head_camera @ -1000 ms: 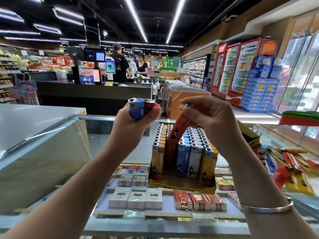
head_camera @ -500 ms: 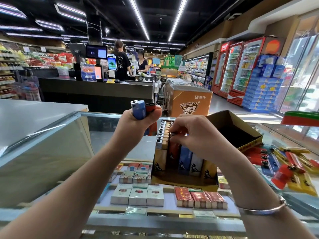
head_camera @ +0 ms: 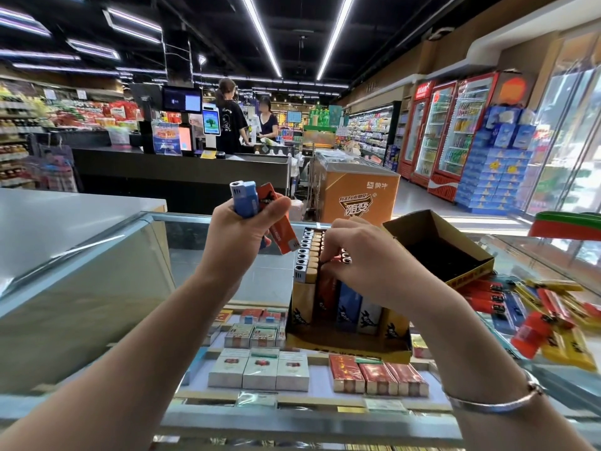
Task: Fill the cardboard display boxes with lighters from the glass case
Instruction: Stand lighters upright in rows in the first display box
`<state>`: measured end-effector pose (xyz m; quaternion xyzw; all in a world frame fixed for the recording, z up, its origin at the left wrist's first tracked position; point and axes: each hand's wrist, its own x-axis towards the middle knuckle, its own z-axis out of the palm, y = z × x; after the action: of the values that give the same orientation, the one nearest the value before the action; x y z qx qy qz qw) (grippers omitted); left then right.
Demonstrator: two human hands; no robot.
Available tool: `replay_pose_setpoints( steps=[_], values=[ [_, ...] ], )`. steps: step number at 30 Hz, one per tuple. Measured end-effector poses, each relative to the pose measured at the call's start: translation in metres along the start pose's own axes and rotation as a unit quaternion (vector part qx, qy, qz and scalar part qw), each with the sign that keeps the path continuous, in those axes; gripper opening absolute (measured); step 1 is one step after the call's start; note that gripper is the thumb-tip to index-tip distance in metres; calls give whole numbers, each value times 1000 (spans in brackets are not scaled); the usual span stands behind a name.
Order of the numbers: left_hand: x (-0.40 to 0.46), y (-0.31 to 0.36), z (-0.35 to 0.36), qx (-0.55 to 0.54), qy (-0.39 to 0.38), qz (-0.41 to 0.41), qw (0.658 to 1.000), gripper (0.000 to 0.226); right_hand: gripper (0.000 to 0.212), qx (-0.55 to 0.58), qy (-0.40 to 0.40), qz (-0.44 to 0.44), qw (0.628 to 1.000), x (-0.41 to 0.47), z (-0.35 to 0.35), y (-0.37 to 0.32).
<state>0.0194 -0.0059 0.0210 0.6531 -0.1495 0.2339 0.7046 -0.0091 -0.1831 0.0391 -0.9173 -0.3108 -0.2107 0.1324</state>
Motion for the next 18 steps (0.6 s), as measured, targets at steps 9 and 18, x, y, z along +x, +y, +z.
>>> replay_pose_setpoints(
  steps=[9, 18],
  values=[
    [0, 7, 1, -109, -37, -2, 993, 35, 11, 169, 139, 36, 975, -3, -6, -1],
    [-5, 11, 5, -86, -116, 6, 989, 35, 22, 373, 207, 71, 902, -3, -12, -5]
  ],
)
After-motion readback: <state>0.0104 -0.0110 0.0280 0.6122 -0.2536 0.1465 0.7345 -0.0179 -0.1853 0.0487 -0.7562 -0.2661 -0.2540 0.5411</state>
